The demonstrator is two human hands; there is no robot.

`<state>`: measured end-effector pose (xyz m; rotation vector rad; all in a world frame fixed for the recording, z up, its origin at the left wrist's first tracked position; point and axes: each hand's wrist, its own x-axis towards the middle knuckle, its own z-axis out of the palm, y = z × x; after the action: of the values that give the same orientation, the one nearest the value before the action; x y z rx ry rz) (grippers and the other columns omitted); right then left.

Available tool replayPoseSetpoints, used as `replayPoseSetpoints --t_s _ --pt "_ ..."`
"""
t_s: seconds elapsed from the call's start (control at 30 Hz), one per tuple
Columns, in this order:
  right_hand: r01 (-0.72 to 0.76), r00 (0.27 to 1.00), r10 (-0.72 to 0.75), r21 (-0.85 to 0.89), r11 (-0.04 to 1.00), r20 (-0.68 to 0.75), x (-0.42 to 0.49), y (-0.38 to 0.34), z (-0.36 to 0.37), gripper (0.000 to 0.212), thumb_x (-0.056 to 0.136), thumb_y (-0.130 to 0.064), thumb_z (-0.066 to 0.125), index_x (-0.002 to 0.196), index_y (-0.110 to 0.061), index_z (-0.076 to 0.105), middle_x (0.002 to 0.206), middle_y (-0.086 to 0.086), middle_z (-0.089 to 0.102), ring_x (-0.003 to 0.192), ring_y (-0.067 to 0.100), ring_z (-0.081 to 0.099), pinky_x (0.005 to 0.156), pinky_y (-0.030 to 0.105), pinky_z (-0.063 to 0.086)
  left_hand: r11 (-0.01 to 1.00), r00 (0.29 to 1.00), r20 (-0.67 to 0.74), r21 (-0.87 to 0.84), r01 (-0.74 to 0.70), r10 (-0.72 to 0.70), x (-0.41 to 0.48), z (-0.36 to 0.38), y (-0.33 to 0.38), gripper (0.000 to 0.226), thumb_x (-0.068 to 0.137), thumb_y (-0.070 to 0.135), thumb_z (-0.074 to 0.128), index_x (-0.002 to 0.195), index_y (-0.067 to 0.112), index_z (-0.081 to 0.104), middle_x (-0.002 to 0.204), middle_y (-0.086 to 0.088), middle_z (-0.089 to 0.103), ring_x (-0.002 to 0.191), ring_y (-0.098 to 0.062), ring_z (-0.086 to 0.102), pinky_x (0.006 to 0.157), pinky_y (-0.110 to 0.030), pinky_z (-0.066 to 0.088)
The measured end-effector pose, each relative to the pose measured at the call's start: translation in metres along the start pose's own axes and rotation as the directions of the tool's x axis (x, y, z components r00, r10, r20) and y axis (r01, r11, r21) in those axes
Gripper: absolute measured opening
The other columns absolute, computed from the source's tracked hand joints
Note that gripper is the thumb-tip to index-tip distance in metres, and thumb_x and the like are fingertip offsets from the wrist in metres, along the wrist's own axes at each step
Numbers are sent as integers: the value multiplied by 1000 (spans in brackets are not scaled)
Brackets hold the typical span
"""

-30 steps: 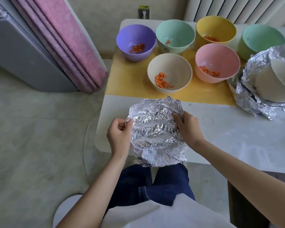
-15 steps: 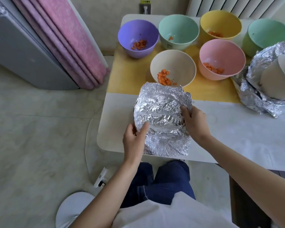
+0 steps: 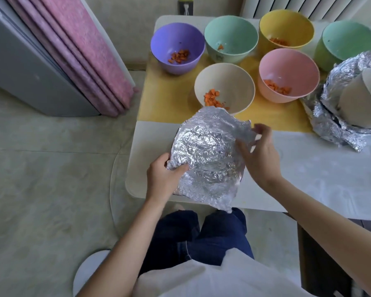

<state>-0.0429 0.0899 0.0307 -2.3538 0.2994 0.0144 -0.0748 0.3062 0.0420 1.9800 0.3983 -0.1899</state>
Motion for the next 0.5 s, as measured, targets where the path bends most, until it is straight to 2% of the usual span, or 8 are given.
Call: replayPoseSetpoints --t_s 0.07,0.13,0.17,0.23,0.3,0.37,0.43,0.5 --pt "72 997 -72 -17 997 -13 6 -4 -10 67 84 -36 67 135 -9 33 131 4 50 102 21 55 77 33 42 996 988 145 66 -64 54 14 -11 0 17 76 23 76 74 17 61 71 10 61 64 -3 52 59 -15 38" --pt "83 995 -79 -68 994 61 12 -9 -17 67 81 -41 68 133 -13 36 128 0 54 101 21 56 78 32 42 981 953 291 145 -131 85 25 -19 7 19 74 22 78 75 16 59 70 14 60 63 2 49 58 -10 35" --pt "83 992 -73 -103 991 103 15 -11 -19 57 81 -42 68 126 -15 44 118 0 60 95 22 58 74 33 43 972 926 365 168 -167 96 31 -21 11 22 73 18 79 74 22 57 67 21 56 62 7 47 56 -7 34" --pt "66 991 -44 -168 984 129 19 -9 -19 29 83 -44 65 86 -19 51 79 0 62 77 28 57 61 33 39 955 884 456 202 -217 104 41 -24 18 20 71 17 80 75 22 62 72 21 59 71 4 52 60 -6 33" --pt "40 993 -20 -173 984 114 18 -7 -17 42 85 -42 63 62 -19 37 55 -4 45 63 28 47 52 32 29 960 907 409 201 -193 97 48 -24 20 35 71 21 80 103 21 66 99 13 64 94 -3 54 74 -11 36" --pt "29 997 -19 -145 989 73 16 -3 -15 43 87 -38 62 60 -19 35 52 -5 41 59 26 43 48 33 27 987 970 233 132 -94 61 49 -22 18 58 72 25 79 124 24 53 110 12 56 102 -3 50 77 -14 37" --pt "10 999 -5 -122 993 44 14 3 -11 36 89 -36 59 67 -13 42 54 -2 44 59 27 43 49 34 28 1000 999 47 19 21 -22 41 -18 15 63 73 26 78 125 28 44 103 13 49 94 0 47 71 -11 36" --pt "6 1000 -3 -115 993 24 14 7 -9 33 91 -34 57 74 -9 44 58 3 46 61 29 43 53 36 29 988 990 -36 -73 137 -140 29 -12 9 57 74 25 78 119 26 44 99 13 47 87 1 47 68 -12 37"
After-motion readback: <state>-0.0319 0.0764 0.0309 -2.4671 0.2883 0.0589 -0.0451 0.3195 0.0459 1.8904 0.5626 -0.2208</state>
